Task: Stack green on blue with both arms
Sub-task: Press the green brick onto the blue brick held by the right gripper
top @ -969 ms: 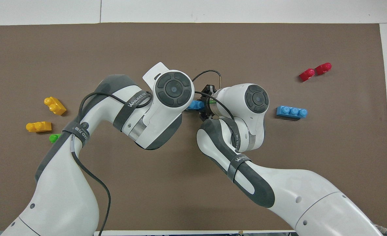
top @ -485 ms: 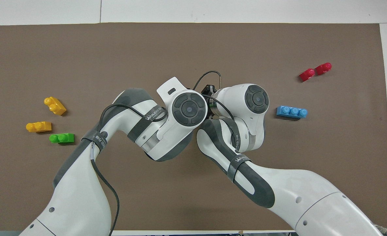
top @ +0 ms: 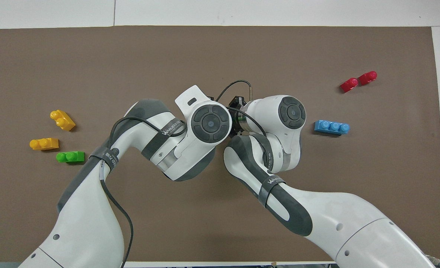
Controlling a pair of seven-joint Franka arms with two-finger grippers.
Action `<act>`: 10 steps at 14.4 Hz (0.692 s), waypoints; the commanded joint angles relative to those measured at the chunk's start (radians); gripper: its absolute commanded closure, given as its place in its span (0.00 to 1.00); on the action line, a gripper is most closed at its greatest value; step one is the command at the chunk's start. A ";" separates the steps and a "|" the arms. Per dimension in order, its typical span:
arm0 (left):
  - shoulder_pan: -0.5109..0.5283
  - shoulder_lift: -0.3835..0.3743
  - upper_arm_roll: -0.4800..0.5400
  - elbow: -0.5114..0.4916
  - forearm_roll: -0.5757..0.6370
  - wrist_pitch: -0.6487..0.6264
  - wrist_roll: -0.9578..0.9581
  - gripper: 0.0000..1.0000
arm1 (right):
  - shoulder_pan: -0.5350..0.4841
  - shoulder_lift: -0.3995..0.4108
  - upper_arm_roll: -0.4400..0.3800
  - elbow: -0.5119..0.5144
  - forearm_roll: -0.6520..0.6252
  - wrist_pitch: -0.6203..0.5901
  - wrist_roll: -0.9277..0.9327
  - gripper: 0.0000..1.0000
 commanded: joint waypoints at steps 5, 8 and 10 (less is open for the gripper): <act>0.005 0.004 0.002 -0.041 0.045 0.072 -0.017 1.00 | 0.005 0.019 -0.001 -0.047 0.017 0.040 -0.033 1.00; 0.005 0.005 0.002 -0.042 0.045 0.072 -0.020 1.00 | 0.005 0.016 -0.001 -0.053 0.017 0.040 -0.047 1.00; 0.009 0.019 0.004 -0.042 0.051 0.099 -0.020 1.00 | 0.001 0.015 -0.001 -0.060 0.017 0.041 -0.059 1.00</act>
